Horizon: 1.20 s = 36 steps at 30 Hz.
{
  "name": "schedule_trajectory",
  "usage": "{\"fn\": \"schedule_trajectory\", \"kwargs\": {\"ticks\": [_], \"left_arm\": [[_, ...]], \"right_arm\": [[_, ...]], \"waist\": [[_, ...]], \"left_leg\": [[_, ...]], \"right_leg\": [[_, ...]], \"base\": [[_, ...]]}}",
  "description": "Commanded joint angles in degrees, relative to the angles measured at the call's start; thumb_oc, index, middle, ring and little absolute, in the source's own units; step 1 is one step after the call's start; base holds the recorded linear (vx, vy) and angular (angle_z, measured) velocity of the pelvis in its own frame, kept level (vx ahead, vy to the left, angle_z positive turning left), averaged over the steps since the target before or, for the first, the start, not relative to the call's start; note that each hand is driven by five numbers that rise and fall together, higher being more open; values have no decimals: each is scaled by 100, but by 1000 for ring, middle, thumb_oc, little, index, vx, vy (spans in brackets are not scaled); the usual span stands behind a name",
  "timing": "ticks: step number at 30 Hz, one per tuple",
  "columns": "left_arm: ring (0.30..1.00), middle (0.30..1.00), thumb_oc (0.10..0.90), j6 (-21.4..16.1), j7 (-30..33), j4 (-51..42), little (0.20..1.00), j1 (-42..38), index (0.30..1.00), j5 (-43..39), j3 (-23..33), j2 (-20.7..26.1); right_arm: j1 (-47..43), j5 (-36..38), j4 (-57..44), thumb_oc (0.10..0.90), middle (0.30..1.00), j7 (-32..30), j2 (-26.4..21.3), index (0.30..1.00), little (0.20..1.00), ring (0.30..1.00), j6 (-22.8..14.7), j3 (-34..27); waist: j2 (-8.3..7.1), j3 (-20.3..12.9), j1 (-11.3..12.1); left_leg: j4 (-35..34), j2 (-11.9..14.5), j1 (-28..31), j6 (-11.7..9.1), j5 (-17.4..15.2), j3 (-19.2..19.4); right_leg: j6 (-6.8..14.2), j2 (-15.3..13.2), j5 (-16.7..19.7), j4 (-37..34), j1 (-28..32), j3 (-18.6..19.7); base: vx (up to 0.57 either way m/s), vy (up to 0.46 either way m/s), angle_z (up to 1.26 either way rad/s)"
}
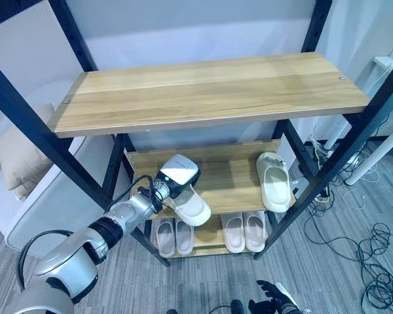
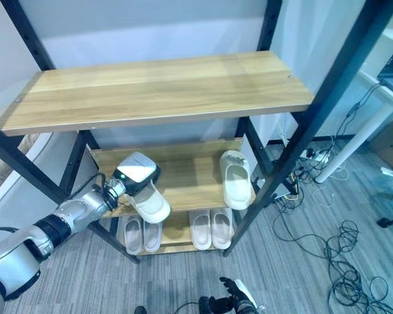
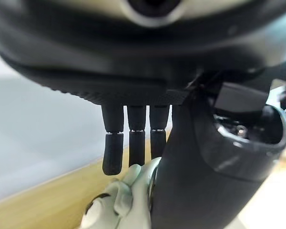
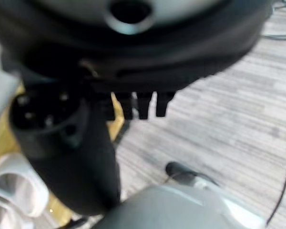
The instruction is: Arrange the slippers neatly on the shoe rack.
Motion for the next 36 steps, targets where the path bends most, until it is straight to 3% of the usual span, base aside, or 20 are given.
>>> {"fn": "schedule_trajectory", "kwargs": {"ticks": [1, 3, 5, 7, 9, 11, 12, 13, 15, 16, 17, 18, 21, 23, 25, 28, 31, 33, 34, 36], "left_arm": [[300, 300, 400, 170, 832, 58, 300, -706, 300, 50, 1054, 353], [300, 300, 400, 185, 943, -129, 300, -458, 300, 45, 1262, 426], [300, 300, 400, 161, 975, -319, 300, -261, 300, 58, 1370, 467], [300, 300, 400, 144, 1032, -461, 300, -106, 300, 58, 1448, 484], [300, 300, 400, 106, 1148, -608, 300, -20, 300, -41, 1566, 465], [300, 300, 400, 128, 1247, -770, 300, 139, 300, -73, 1691, 433], [300, 300, 400, 102, 1274, -984, 300, 340, 300, -61, 1841, 422], [300, 300, 400, 74, 1307, -1113, 300, 450, 300, -17, 1927, 464], [300, 300, 400, 13, 1353, -1283, 300, 713, 300, -18, 2141, 486], [300, 300, 400, 13, 1352, -1286, 300, 717, 300, -17, 2143, 487], [300, 300, 400, -55, 1414, -1334, 300, 810, 300, -80, 2203, 476], [300, 300, 400, -71, 1387, -1373, 300, 931, 300, -66, 2246, 505], [300, 300, 400, -74, 1378, -1388, 300, 1076, 300, -30, 2166, 443], [300, 300, 400, -84, 1378, -1456, 300, 1116, 300, -16, 2139, 449], [300, 300, 400, -15, 1424, -1528, 300, 1075, 300, 124, 2170, 541], [300, 300, 400, 46, 1456, -1657, 300, 1065, 300, 160, 2212, 615], [300, 300, 400, 50, 1491, -1717, 300, 1059, 300, 216, 2260, 599], [300, 300, 400, 46, 1537, -1696, 300, 1017, 300, 236, 2220, 553], [300, 300, 400, 48, 1590, -1656, 300, 974, 300, 248, 2196, 501], [300, 300, 400, 76, 1635, -1574, 300, 928, 300, 281, 2158, 508]], "right_arm": [[26, 65, 154, 800, 900, -213, -237, 900, 900, 900, -189, -68], [-25, 48, 133, 800, 900, -253, -214, 900, 900, 900, -193, -65], [-62, 56, 115, 800, 900, -289, -226, 900, 900, 900, -217, -85], [-135, 54, 83, 800, 900, -355, -246, 900, 900, 900, -222, -90], [-207, 61, 74, 800, 900, -405, -279, 900, 900, 900, -201, -121], [-239, 39, 82, 800, 900, -467, -284, 900, 900, 900, -165, -159], [-217, 27, 83, 800, 900, -489, -265, 900, 900, 900, -161, -183], [-191, 24, 88, 800, 900, -483, -249, 900, 900, 900, -178, -203], [-128, 10, 117, 800, 900, -471, -182, 900, 900, 900, -173, -167], [-126, 10, 116, 800, 900, -471, -182, 900, 900, 900, -173, -165], [-125, -56, 112, 800, 900, -485, -186, 900, 900, 900, -166, -129], [-50, -98, 74, 800, 900, -470, -176, 900, 900, 900, -177, -131], [112, -81, 61, 800, 900, -464, -89, 900, 900, 900, -177, -182], [166, -24, -48, 800, 900, -437, -37, 900, 900, 900, -183, -223], [9, -289, -130, 800, 900, -401, 33, 900, 900, 900, -106, -109], [-131, -349, -196, 800, 900, -393, 75, 900, 900, 900, -61, -141], [-87, -427, -212, 800, 900, -449, 114, 900, 900, 900, -48, -200], [-59, -428, -203, 800, 900, -462, 113, 900, 900, 900, -46, -237], [-3, -416, -210, 800, 900, -490, 100, 900, 900, 900, -26, -295], [29, -466, -219, 800, 900, -523, 77, 900, 900, 900, -4, -285]], "waist": [[161, 184, 78], [69, 249, 105], [-66, 363, 140], [-199, 528, 232], [-308, 623, 329], [-374, 692, 437], [-437, 678, 516], [-441, 670, 583], [-410, 604, 700], [-417, 605, 705], [-305, 576, 767], [-258, 535, 788], [-302, 305, 664], [-315, 237, 604], [-291, 285, 627], [-250, 394, 621], [-146, 387, 623], [-97, 387, 580], [-53, 384, 501], [-108, 326, 436]], "left_leg": [[49, 25, 412, -32, -611, 242], [282, 146, 506, -76, -661, 243], [1015, 272, 334, -98, -839, 213], [1944, 391, -54, -112, -664, 55], [2734, 331, -423, -36, -431, -33], [3155, -52, -848, 105, -663, -222], [3131, -472, -1157, 283, -929, -239], [2957, -712, -1223, 340, -1098, -263], [2161, -1051, -1202, 428, -776, -243], [2133, -1055, -1183, 428, -763, -234], [1612, -1208, -1282, 403, -491, -316], [1167, -1191, -1012, 472, -426, -342], [934, -1289, -575, 607, -467, -474], [736, -1243, -343, 668, -469, -376], [543, -1146, -72, 733, -571, -189], [452, -1085, 235, 778, -699, -18], [279, -977, 442, 762, -807, -13], [236, -946, 478, 747, -832, -72], [229, -957, 538, 717, -889, -104], [212, -1025, 581, 686, -928, -101]], "right_leg": [[95, 193, -1104, 80, 329, -287], [11, 279, -1147, 80, 490, -229], [-81, 340, -1185, 80, 682, -176], [-178, 369, -1154, 80, 848, -160], [-234, 340, -1116, 80, 905, -151], [-234, 306, -1070, 101, 881, -115], [-207, 282, -1029, 97, 848, -79], [-185, 310, -1030, 89, 879, -14], [-159, 449, -974, 80, 857, 164], [-158, 442, -974, 80, 861, 172], [-173, 631, -1020, 80, 903, 339], [-182, 690, -1054, 80, 941, 441], [-203, 633, -1186, 133, 1116, 403], [-172, 602, -1292, 588, 1020, 342], [138, 447, -1546, 1776, 458, 124], [479, 30, -1354, 2834, -116, -433], [458, -523, -1343, 2550, -197, -665], [441, -621, -1276, 2347, -208, -630], [479, -858, -998, 1944, -269, -517], [554, -886, -803, 1327, -121, -364]], "base": [[42, -153, -8], [21, -164, -7], [-12, -216, -9], [-47, -210, -12], [-56, -128, -20], [-36, -24, -12], [39, 20, 4], [81, 37, -17], [112, 55, -20], [142, 85, -11], [148, 94, -44], [212, 135, -77], [206, 104, -85], [153, 127, -13], [128, 140, -28], [40, 58, -63], [35, -50, -45], [35, -70, -10], [57, -89, 4], [98, -142, 19]]}}
